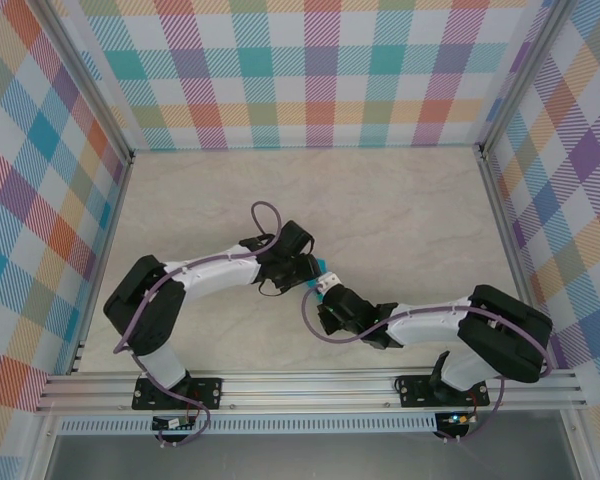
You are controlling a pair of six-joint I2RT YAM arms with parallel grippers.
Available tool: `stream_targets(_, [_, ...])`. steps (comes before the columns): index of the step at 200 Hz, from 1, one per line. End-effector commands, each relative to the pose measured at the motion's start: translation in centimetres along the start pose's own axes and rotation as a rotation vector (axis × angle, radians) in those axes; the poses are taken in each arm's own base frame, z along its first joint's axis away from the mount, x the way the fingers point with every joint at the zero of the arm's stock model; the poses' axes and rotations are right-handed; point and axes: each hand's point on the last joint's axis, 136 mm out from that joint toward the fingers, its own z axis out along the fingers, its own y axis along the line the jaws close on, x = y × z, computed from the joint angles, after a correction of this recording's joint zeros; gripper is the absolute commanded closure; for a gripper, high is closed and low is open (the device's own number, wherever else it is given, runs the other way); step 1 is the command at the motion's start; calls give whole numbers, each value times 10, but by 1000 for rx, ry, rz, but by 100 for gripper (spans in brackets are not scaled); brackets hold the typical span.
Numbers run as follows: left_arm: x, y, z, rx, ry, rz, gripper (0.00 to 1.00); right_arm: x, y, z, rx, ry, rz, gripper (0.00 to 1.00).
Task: Fold a paper plane with a square sheet of paper (pick it up from the middle)
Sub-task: Fold the wing for the fifth time at the center of the table.
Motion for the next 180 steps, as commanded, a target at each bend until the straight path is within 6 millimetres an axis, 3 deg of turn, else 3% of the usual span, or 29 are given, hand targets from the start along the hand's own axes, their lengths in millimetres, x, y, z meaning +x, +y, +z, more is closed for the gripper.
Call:
stream_targets(1, [-9, 3, -26, -15, -83, 6, 34, 1, 16, -4, -171, 5, 119, 100])
stream_targets(36, [-14, 3, -40, 34, -144, -12, 31, 1, 18, -3, -276, 33, 227, 100])
stream_targets(52, [-14, 0, -41, 68, -149, -8, 38, 1, 16, -2, -321, 44, 300, 100])
stream_targets(81, [-11, -7, -38, 138, -156, -8, 61, 5, 7, -2, -365, 65, 443, 100])
stream_targets(111, [-3, -10, -28, 181, -129, -4, 74, 11, -4, -5, -348, 67, 555, 100])
stream_targets(180, [24, -41, -5, 326, -44, 58, 81, 16, -18, -14, -318, 89, 679, 98])
